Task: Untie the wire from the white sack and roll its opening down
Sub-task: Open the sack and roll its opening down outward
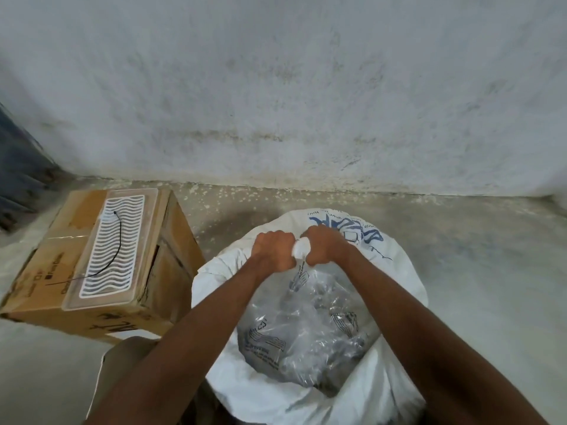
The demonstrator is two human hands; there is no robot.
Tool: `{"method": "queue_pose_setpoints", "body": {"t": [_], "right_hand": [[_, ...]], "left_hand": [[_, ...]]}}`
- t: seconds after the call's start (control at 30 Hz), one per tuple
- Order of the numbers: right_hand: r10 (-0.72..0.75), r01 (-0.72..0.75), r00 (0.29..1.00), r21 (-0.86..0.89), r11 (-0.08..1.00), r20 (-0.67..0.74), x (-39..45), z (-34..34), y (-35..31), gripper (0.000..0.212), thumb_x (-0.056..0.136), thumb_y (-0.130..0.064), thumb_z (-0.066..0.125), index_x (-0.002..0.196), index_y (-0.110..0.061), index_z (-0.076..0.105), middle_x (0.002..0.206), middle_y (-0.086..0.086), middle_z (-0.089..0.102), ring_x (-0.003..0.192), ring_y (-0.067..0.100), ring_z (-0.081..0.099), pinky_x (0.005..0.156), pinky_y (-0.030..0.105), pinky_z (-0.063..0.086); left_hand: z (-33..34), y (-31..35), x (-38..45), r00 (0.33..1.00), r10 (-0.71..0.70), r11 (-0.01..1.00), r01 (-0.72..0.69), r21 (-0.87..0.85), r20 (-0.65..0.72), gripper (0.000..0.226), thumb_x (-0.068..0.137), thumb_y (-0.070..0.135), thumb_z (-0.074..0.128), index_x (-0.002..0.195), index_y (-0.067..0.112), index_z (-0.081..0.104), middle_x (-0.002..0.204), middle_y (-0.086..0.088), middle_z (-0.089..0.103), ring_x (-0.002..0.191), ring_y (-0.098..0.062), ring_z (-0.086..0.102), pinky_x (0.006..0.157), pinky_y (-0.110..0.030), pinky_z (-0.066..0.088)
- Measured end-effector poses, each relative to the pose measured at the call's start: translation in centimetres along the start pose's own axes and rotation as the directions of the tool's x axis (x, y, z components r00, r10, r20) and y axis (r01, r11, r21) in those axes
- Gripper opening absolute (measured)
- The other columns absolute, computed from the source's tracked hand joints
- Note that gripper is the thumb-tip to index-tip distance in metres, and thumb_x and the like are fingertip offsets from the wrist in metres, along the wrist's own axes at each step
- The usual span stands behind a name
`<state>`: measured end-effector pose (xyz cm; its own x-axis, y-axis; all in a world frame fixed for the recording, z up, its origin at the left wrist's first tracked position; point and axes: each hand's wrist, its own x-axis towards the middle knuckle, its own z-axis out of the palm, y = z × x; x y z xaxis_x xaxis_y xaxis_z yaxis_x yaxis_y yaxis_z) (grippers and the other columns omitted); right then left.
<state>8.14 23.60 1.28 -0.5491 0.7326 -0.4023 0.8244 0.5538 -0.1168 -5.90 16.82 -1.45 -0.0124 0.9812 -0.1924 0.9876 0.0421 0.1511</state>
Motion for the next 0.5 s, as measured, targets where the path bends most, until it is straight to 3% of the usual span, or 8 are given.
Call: {"method": "queue_pose_setpoints", "body": {"t": [0.07,0.13,0.2,0.27,0.33,0.4,0.5], "right_hand": [[-0.031,-0.01,0.981,-0.211,0.978,-0.191,-0.8,1.4,0.8,0.07,0.064,-0.036,0.08,0.127,-0.022,0.054,0.125,0.0,0.059,0.119,0.026,0.057,0.095,0.046,0.046],[0.068,-0.175,0.954,-0.357,0.918,-0.292,-1.9,2.6,1.7,0.089,0.07,-0.044,0.078,0.145,-0.02,0.036,0.141,0.006,0.047,0.128,0.031,0.049,0.104,0.056,0.037],[0.174,-0.276,0.933,-0.316,0.908,-0.314,-2.4,3.7,2.9,0.087,0.079,-0.038,0.074,0.15,-0.016,0.028,0.138,0.009,0.052,0.122,0.03,0.055,0.099,0.049,0.043],[0.219,-0.291,0.933,-0.244,0.925,-0.285,-2.2,4.0,3.8,0.068,0.085,-0.033,0.07,0.143,-0.015,0.039,0.123,0.006,0.061,0.107,0.024,0.063,0.086,0.038,0.048],[0.234,-0.272,0.941,-0.134,0.953,-0.244,-2.0,3.3,4.4,0.053,0.085,-0.034,0.069,0.13,-0.015,0.05,0.115,0.006,0.063,0.101,0.024,0.065,0.081,0.036,0.051],[0.233,-0.24,0.954,-0.014,0.971,-0.187,-1.8,2.1,4.7,0.052,0.082,-0.033,0.071,0.125,-0.011,0.053,0.117,0.01,0.064,0.105,0.029,0.066,0.084,0.04,0.054],[0.212,-0.209,0.977,0.147,0.967,-0.001,-1.3,0.2,5.4,0.05,0.08,-0.023,0.071,0.123,-0.004,0.054,0.121,0.014,0.063,0.108,0.031,0.064,0.087,0.039,0.055]], "left_hand": [[-0.7,-1.1,1.0,0.992,-0.053,0.995,0.063,-0.08,0.116,0.048,0.083,0.044,0.065,0.123,0.018,0.061,0.122,-0.005,0.068,0.111,-0.028,0.065,0.092,-0.038,0.051],[-1.9,-2.0,2.1,0.961,-0.059,0.982,0.103,-0.156,0.269,0.038,0.078,0.029,0.07,0.111,0.011,0.068,0.117,-0.011,0.07,0.1,-0.029,0.067,0.085,-0.037,0.055],[-2.7,-2.0,3.0,0.938,-0.015,0.985,0.073,-0.156,0.346,0.029,0.072,0.023,0.077,0.097,0.011,0.069,0.111,-0.013,0.073,0.087,-0.026,0.067,0.074,-0.033,0.054],[-2.4,-0.9,3.3,0.938,0.004,0.999,0.008,-0.033,0.348,0.052,0.072,0.037,0.081,0.114,0.013,0.062,0.121,-0.01,0.067,0.1,-0.027,0.065,0.08,-0.035,0.052],[-1.7,0.8,2.8,0.967,0.016,0.988,-0.054,0.144,0.256,0.08,0.072,0.046,0.081,0.136,0.011,0.047,0.135,-0.014,0.051,0.12,-0.034,0.055,0.091,-0.041,0.047],[-1.1,2.5,2.1,0.993,0.084,0.956,-0.102,0.275,0.079,0.094,0.074,0.041,0.079,0.149,0.011,0.031,0.144,-0.018,0.038,0.125,-0.038,0.048,0.097,-0.047,0.044],[0.5,3.9,2.8,0.978,0.189,0.97,-0.171,0.174,-0.088,0.08,0.078,0.034,0.073,0.145,0.012,0.036,0.134,-0.014,0.048,0.115,-0.034,0.054,0.088,-0.045,0.049]]}}
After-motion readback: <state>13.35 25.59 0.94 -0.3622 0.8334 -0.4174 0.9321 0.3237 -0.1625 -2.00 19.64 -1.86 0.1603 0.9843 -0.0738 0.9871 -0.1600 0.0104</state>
